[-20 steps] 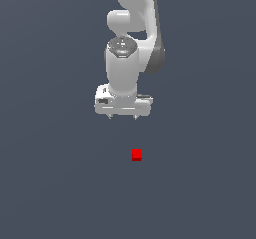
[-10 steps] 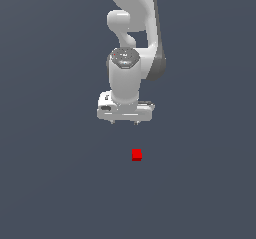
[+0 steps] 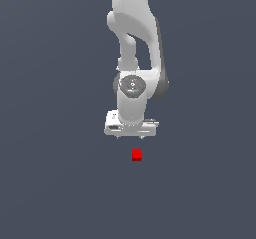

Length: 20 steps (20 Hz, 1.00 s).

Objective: Lift up the red cube by 0.2 meters.

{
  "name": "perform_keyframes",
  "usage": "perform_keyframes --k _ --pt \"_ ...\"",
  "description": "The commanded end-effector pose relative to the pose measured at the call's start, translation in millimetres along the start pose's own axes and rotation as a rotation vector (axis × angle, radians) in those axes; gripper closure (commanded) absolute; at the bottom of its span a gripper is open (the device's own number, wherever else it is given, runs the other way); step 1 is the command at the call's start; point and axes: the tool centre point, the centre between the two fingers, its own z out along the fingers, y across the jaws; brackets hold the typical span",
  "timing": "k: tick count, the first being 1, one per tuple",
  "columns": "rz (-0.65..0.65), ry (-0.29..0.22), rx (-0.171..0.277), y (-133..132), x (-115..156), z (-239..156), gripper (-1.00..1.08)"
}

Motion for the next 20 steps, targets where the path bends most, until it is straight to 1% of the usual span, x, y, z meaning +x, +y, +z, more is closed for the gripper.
perform_keyframes --k 1,5,10,15,20 --pt "-0.004 0.0 0.003 -7.6 10.6 18.8 -0.92" --pt "-0.009 0.001 0.008 -17.8 25.5 43.4 -0.92" --pt "-0.014 0.002 0.011 -26.8 39.0 64.5 -0.92" --pt "-0.017 0.002 0.013 -32.0 47.0 76.2 -0.92" --pt "-0.017 0.002 0.014 -33.6 50.1 79.6 -0.92"
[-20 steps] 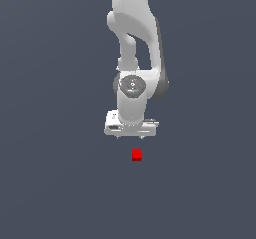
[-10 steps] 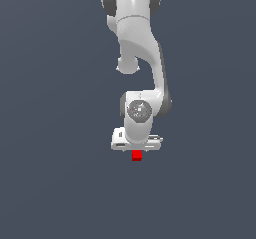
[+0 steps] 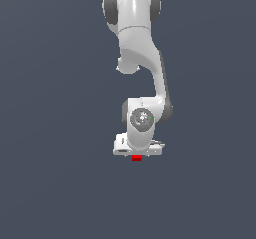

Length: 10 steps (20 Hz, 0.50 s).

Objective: Lift up the red cube by 0.2 meters.

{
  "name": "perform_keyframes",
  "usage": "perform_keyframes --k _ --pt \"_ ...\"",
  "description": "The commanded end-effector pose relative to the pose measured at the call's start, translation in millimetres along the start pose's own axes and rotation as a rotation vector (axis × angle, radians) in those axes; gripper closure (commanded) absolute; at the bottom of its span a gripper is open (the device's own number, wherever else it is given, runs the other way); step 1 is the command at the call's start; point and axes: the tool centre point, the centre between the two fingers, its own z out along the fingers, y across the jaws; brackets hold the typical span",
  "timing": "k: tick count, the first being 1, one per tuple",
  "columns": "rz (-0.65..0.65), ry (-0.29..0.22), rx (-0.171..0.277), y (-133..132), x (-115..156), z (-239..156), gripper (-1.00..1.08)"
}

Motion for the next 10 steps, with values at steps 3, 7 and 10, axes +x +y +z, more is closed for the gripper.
perform_keyframes --k 3,7,10 --pt "0.0 0.001 0.0 -0.2 1.3 0.3 1.08" --pt "0.0 0.001 0.0 -0.2 1.3 0.3 1.08" --pt "0.0 0.001 0.0 -0.2 1.3 0.3 1.08"
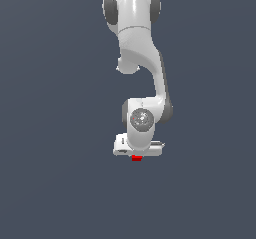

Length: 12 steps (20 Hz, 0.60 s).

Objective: Lift up the red cube by 0.2 meters.

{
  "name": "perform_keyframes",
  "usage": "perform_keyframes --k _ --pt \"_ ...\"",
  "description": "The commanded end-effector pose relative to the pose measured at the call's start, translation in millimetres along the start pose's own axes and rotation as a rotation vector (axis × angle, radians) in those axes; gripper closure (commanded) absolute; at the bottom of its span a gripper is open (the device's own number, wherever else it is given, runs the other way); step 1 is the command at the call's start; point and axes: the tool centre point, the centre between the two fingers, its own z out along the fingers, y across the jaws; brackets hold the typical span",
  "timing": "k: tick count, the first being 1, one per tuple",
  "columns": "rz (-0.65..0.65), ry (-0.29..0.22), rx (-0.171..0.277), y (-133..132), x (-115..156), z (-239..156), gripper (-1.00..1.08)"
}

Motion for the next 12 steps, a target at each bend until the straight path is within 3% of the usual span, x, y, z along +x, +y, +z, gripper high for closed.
perform_keyframes --k 1,12 --pt "0.0 0.0 0.0 -0.3 0.2 -0.1 1.08" --pt "-0.001 0.0 0.0 -0.4 -1.1 -32.5 1.08"
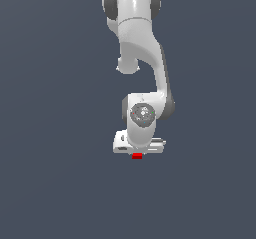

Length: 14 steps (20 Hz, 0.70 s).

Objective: Lift up the red cube by 0.2 meters.

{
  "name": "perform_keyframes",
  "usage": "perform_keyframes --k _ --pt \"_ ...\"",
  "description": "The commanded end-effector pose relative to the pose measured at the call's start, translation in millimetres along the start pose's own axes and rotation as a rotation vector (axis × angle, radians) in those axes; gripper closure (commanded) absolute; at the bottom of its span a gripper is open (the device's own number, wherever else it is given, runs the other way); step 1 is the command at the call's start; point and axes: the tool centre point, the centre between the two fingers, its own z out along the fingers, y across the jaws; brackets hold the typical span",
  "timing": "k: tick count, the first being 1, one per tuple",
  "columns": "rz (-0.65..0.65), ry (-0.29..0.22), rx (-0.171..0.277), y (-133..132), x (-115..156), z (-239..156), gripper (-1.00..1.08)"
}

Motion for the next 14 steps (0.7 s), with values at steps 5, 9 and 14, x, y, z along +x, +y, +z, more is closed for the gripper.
perform_keyframes --k 5,9,14 --pt "0.0 0.002 0.0 0.1 -0.8 -52.9 1.08" --pt "0.0 0.002 0.0 0.1 -1.6 -96.8 1.08" --pt "0.0 0.002 0.0 0.1 -1.7 -143.5 1.08"
